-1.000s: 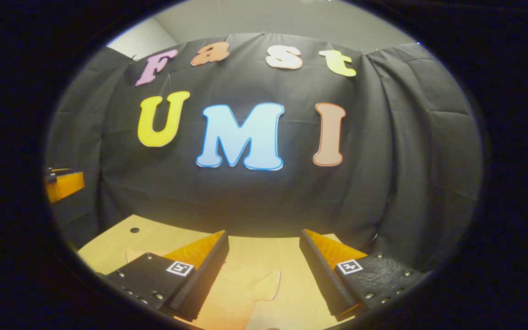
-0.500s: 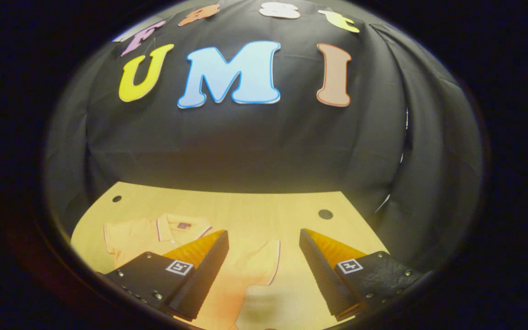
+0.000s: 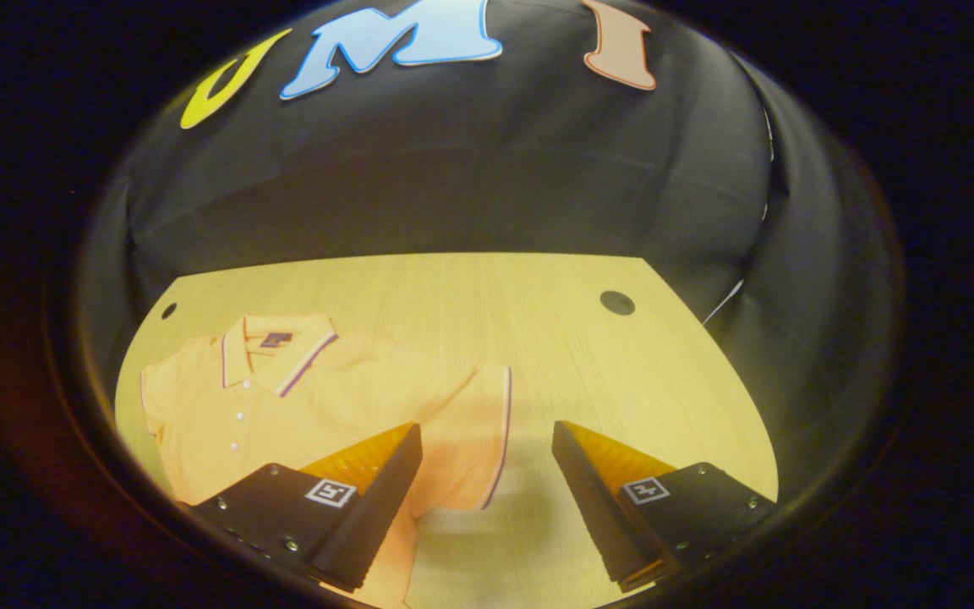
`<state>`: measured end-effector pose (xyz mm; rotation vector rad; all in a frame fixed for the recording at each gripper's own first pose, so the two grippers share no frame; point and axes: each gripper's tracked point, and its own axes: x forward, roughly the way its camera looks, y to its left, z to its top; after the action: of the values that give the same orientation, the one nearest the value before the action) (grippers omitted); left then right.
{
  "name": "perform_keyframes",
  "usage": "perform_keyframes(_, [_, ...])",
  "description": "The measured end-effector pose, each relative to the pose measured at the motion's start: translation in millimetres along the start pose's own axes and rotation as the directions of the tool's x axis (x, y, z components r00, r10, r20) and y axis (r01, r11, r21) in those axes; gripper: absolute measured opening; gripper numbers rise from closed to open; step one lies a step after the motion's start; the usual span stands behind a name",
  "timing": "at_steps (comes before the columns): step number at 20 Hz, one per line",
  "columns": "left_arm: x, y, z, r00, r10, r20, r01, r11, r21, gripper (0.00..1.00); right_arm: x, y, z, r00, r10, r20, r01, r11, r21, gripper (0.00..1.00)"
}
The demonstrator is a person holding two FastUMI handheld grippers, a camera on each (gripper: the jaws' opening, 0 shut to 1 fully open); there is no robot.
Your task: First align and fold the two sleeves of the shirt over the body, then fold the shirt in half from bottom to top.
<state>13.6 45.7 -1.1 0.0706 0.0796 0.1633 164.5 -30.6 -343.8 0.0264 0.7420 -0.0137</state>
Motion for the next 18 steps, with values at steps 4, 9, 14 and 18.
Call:
perform_keyframes(4, [1.7, 6.6, -7.5, 0.999, 0.026, -0.019, -0.026, 1.000, -0.006, 0.94, 25.0, -4.6, -19.6, 0.998, -0.011, -0.067, 0.012, 1.000, 0.007, 0.99])
perform_keyframes(9, [4.3, 8.9, -11.4, 0.999, 0.042, -0.029, -0.042, 0.999, 0.000, 0.94, 38.4, -0.9, -37.5, 0.990, 0.004, -0.139, 0.003, 0.999, 0.046, 0.96])
perform_keyframes(14, [6.8, 7.0, -12.6, 0.999, 0.042, -0.035, -0.042, 0.999, 0.002, 0.94, 41.6, 13.4, -35.9, 0.991, 0.052, -0.125, -0.041, 0.995, 0.095, 0.58])
perform_keyframes(18, [7.6, 4.4, -11.8, 0.999, 0.039, -0.032, -0.039, 0.999, 0.001, 0.94, 40.7, 23.3, -36.3, 0.987, 0.096, -0.130, -0.081, 0.990, 0.116, 0.12])
